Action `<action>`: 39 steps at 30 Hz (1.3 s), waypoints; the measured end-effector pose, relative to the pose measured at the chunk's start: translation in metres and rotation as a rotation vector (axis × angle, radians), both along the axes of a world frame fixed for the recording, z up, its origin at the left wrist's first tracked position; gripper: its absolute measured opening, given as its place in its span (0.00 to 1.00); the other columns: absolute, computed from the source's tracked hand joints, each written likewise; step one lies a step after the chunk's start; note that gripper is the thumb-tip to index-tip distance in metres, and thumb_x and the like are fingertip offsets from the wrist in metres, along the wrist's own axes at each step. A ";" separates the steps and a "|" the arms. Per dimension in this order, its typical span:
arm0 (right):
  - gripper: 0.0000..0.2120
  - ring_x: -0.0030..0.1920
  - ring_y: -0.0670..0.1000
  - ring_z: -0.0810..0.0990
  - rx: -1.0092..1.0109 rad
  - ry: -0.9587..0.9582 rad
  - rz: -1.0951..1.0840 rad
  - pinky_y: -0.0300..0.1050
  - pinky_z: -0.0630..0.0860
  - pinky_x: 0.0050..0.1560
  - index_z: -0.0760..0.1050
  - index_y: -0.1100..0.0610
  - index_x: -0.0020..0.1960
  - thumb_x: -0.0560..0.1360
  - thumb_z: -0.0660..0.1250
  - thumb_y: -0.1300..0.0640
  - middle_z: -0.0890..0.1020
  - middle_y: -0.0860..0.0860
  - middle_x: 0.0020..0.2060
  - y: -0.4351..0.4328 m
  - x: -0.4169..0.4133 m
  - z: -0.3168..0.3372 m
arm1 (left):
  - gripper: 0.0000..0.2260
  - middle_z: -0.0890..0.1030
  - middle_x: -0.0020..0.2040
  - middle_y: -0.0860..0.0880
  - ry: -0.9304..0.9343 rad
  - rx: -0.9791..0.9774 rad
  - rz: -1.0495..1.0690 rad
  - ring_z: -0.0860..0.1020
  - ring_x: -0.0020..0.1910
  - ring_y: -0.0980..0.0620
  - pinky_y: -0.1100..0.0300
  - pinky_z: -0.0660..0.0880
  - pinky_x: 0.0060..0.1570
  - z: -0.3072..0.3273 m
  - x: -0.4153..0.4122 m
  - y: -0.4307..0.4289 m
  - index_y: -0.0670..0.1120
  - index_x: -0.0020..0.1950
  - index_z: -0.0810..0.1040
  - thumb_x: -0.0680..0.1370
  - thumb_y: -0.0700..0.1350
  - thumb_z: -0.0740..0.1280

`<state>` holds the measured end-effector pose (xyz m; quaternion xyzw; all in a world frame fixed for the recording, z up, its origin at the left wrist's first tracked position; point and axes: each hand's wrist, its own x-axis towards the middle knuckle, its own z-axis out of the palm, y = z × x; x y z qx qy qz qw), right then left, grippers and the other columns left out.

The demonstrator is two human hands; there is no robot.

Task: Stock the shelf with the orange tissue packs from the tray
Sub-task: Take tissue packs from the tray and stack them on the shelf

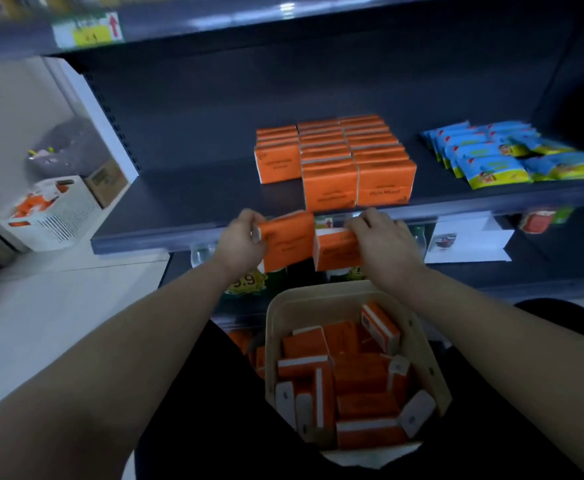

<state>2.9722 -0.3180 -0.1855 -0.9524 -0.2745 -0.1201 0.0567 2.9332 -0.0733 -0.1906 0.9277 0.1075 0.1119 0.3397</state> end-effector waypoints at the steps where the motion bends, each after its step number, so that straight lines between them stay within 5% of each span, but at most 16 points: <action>1: 0.29 0.63 0.56 0.68 -0.001 -0.015 0.010 0.50 0.64 0.59 0.67 0.53 0.68 0.69 0.66 0.67 0.69 0.54 0.60 0.005 0.002 0.006 | 0.11 0.78 0.51 0.45 -0.050 0.002 0.018 0.77 0.47 0.47 0.59 0.70 0.36 0.008 0.003 0.005 0.48 0.55 0.70 0.75 0.37 0.64; 7: 0.27 0.60 0.56 0.67 0.029 -0.165 0.041 0.50 0.63 0.55 0.68 0.51 0.68 0.71 0.66 0.64 0.71 0.53 0.59 0.035 0.024 0.037 | 0.12 0.79 0.52 0.47 -0.230 0.055 0.142 0.77 0.50 0.47 0.59 0.71 0.45 0.046 0.034 0.046 0.50 0.53 0.72 0.74 0.35 0.60; 14: 0.25 0.61 0.56 0.67 0.008 -0.242 0.061 0.50 0.63 0.55 0.69 0.50 0.68 0.73 0.67 0.62 0.73 0.52 0.60 0.058 0.057 0.041 | 0.14 0.78 0.55 0.46 -0.178 0.009 0.190 0.78 0.54 0.48 0.56 0.75 0.55 0.036 0.108 0.093 0.52 0.52 0.76 0.73 0.35 0.62; 28: 0.25 0.50 0.59 0.75 0.101 -0.234 0.140 0.50 0.70 0.44 0.77 0.54 0.61 0.65 0.75 0.63 0.78 0.55 0.49 0.088 0.094 0.024 | 0.14 0.78 0.57 0.44 -0.156 -0.032 0.075 0.78 0.50 0.52 0.66 0.72 0.50 0.009 0.218 0.096 0.56 0.47 0.75 0.74 0.36 0.63; 31: 0.24 0.52 0.58 0.74 0.110 -0.201 0.172 0.50 0.69 0.45 0.76 0.54 0.62 0.67 0.73 0.63 0.78 0.54 0.50 0.090 0.101 0.027 | 0.13 0.77 0.58 0.44 -0.148 -0.138 0.078 0.79 0.52 0.51 0.64 0.76 0.53 0.006 0.229 0.095 0.56 0.48 0.76 0.74 0.36 0.65; 34: 0.22 0.56 0.58 0.73 0.110 -0.169 0.165 0.52 0.71 0.51 0.74 0.54 0.65 0.71 0.71 0.60 0.77 0.55 0.55 0.096 0.104 0.033 | 0.11 0.79 0.53 0.48 -0.149 -0.216 0.057 0.79 0.50 0.52 0.69 0.74 0.46 0.007 0.229 0.095 0.50 0.52 0.76 0.75 0.36 0.65; 39: 0.21 0.59 0.56 0.71 0.150 -0.107 0.177 0.53 0.69 0.57 0.71 0.52 0.68 0.75 0.67 0.56 0.74 0.53 0.58 0.121 0.106 0.042 | 0.11 0.80 0.52 0.47 -0.167 -0.315 0.070 0.79 0.52 0.50 0.56 0.76 0.56 0.012 0.211 0.107 0.49 0.55 0.76 0.77 0.37 0.62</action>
